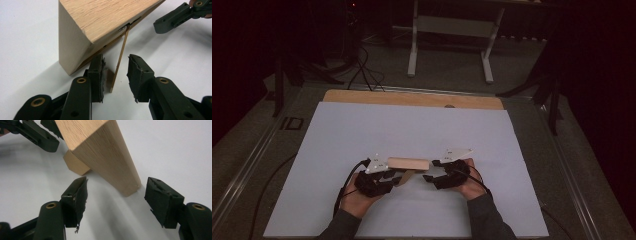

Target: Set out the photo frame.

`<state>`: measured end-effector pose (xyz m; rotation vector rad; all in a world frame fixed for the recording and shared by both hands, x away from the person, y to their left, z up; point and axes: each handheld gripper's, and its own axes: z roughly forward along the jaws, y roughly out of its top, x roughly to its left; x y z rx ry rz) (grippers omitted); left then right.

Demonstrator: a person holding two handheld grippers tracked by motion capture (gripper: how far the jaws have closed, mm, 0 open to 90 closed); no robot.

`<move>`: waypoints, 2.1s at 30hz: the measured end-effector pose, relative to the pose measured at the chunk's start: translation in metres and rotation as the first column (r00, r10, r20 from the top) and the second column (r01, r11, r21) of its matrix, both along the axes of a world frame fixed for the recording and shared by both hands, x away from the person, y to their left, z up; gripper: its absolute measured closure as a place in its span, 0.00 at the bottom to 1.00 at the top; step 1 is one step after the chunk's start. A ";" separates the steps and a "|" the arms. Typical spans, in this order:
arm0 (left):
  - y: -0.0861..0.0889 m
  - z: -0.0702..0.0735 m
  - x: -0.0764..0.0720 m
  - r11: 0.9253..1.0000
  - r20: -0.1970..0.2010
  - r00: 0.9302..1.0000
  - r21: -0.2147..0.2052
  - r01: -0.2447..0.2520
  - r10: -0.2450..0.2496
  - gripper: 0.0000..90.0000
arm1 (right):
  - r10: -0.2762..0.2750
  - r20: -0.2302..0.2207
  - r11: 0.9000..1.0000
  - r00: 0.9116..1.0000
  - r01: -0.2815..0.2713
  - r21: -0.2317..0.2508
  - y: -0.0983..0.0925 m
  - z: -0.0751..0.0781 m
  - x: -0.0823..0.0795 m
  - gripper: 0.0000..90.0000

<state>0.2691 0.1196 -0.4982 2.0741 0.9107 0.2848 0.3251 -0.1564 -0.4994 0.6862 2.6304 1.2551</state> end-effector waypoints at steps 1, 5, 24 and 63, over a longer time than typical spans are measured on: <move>0.000 0.000 0.000 1.000 -0.001 1.000 0.000 0.001 -0.001 0.73 | -0.001 0.000 1.000 1.000 0.001 -0.002 0.000 0.000 0.000 0.38; 0.000 0.001 0.000 1.000 -0.001 1.000 -0.004 0.004 -0.004 0.73 | -0.003 0.000 1.000 1.000 0.003 -0.002 -0.002 0.000 0.001 0.38; -0.002 0.006 -0.003 1.000 0.009 1.000 -0.005 0.010 -0.010 0.75 | -0.059 0.013 0.998 0.998 0.059 0.012 -0.016 0.002 0.006 0.44; -0.004 0.013 -0.006 1.000 0.059 0.998 -0.007 -0.006 0.006 0.81 | -0.258 0.095 0.964 0.962 0.249 0.092 0.002 -0.002 0.009 0.94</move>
